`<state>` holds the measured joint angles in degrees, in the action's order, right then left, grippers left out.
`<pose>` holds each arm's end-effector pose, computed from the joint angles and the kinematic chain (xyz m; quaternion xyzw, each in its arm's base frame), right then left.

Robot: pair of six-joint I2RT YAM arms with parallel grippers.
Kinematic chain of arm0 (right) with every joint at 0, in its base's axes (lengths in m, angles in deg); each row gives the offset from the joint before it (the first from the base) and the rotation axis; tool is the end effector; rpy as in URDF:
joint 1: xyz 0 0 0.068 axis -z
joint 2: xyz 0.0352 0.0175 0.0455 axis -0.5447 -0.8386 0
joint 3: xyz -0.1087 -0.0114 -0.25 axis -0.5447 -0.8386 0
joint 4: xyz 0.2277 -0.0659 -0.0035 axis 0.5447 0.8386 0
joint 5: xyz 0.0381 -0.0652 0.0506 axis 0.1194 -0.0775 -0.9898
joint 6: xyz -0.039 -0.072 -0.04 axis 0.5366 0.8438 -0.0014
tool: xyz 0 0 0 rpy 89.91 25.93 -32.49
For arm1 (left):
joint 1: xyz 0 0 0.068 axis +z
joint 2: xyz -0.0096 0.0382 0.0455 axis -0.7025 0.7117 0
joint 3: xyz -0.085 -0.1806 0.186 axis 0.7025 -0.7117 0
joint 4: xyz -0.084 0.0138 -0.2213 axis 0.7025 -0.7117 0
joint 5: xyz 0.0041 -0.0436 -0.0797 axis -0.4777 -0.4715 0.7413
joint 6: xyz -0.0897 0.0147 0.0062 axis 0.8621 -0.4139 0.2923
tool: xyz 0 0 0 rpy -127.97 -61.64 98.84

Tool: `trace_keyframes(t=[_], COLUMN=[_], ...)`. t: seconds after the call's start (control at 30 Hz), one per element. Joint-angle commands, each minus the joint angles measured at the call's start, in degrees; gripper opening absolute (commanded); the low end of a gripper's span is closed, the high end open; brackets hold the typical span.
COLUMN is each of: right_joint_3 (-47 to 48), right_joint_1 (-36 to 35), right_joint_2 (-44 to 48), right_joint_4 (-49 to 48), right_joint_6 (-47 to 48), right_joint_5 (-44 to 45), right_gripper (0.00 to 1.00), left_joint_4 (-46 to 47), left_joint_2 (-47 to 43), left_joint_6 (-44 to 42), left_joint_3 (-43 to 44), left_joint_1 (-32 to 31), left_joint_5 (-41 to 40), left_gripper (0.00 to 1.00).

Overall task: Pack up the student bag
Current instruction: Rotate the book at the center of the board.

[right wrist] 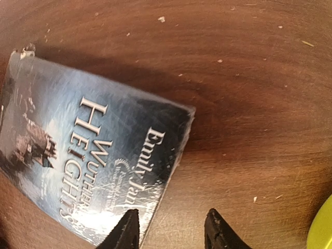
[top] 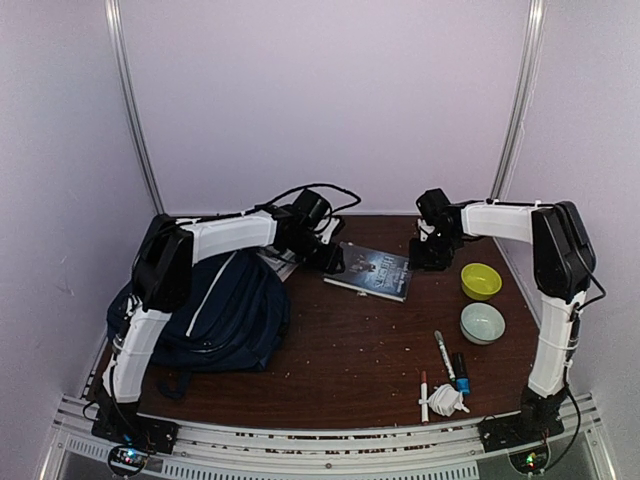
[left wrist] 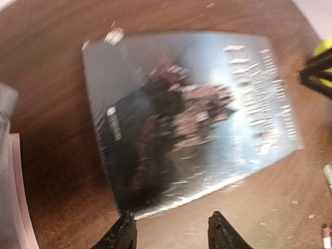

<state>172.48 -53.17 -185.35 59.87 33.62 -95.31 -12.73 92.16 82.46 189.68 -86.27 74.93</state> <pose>0.3866 0.1507 0.1604 0.0066 0.9742 0.1262 0.1870 0.3872 -0.3645 0.1498 0.2046 0.9223 -0.2384 0.2249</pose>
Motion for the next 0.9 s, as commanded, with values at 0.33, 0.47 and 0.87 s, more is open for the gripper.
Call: trace_keyframes(t=[0.33, 0.47, 0.87], right_joint_3=[-4.7, -5.9, -12.1], right_joint_1=[1.3, 1.3, 0.1], right_joint_2=[-0.3, -2.7, 5.4], right_joint_4=[-6.4, -8.9, -16.5], right_joint_6=[-4.9, -6.6, -11.9], right_joint_5=[-11.4, -18.0, -29.4], right_gripper=[0.61, 0.61, 0.54], left_joint_4=[-0.6, 0.0, 4.8], left_joint_2=[5.6, 6.6, 4.6], left_joint_6=[8.3, 8.2, 8.4], left_joint_3=[8.2, 7.2, 2.0], left_joint_1=[2.6, 1.7, -2.5], left_joint_5=[3.6, 5.3, 10.2], left_gripper=[0.56, 0.56, 0.54])
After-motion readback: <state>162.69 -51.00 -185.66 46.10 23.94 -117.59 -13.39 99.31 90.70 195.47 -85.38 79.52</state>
